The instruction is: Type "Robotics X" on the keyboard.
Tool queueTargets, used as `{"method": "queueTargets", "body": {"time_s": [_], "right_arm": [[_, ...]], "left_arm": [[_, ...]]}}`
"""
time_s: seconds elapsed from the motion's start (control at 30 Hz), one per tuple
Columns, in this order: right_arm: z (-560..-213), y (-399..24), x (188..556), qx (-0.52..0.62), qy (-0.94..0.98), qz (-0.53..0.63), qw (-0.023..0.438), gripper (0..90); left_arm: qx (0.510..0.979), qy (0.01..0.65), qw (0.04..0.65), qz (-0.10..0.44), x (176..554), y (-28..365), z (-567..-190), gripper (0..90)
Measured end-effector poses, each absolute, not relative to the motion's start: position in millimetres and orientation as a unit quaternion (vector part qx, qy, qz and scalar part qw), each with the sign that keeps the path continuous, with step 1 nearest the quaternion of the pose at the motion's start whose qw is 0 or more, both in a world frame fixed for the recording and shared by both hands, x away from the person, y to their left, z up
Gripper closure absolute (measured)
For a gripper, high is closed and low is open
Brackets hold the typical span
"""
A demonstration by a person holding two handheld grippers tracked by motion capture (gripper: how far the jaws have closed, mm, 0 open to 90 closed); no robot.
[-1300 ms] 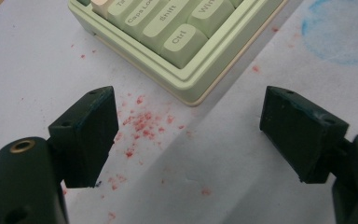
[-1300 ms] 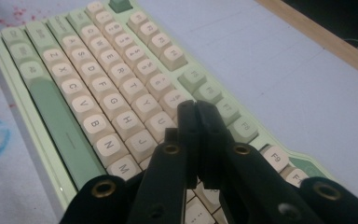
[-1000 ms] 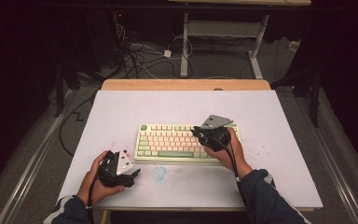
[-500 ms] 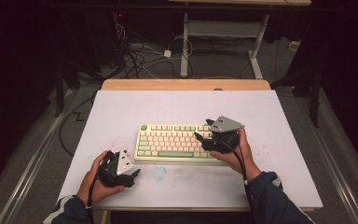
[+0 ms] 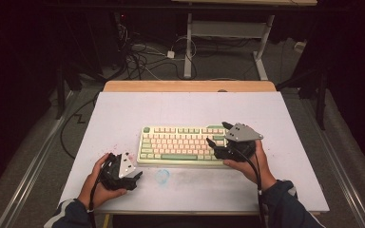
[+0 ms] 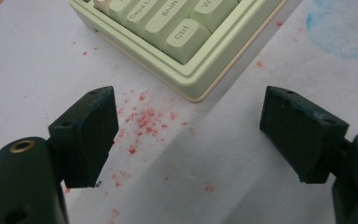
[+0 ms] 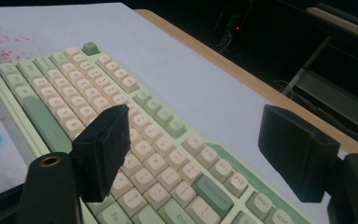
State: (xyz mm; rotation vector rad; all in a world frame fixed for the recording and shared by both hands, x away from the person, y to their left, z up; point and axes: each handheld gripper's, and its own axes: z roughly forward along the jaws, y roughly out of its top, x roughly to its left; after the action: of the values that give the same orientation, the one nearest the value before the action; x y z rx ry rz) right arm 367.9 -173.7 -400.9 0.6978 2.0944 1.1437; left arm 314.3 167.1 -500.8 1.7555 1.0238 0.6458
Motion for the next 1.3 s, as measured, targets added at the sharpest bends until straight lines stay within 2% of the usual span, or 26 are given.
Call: {"method": "queueTargets", "body": {"time_s": [0.5, 0.8, 1.17, 1.3], "right_arm": [[-411.5, -209.5, 341.1, 0.272, 0.782, 0.434, 0.355, 25.1], [-421.0, -228.3, 329.8, 0.284, 0.782, 0.425, 0.356, 25.6], [-443.9, -237.1, 310.1, 0.289, 0.797, 0.403, 0.343, 25.6], [-448.7, -237.3, 302.2, 0.289, 0.802, 0.402, 0.335, 25.6]], "left_arm": [[0.717, 0.420, 0.484, 0.274, 314.7, 168.0, -498.1, 18.1], [0.713, 0.422, 0.486, 0.279, 315.1, 169.1, -495.1, 19.4], [0.706, 0.427, 0.494, 0.272, 315.0, 170.4, -487.1, 37.6], [0.699, 0.438, 0.506, 0.250, 317.7, 173.0, -478.2, 53.0]]}}
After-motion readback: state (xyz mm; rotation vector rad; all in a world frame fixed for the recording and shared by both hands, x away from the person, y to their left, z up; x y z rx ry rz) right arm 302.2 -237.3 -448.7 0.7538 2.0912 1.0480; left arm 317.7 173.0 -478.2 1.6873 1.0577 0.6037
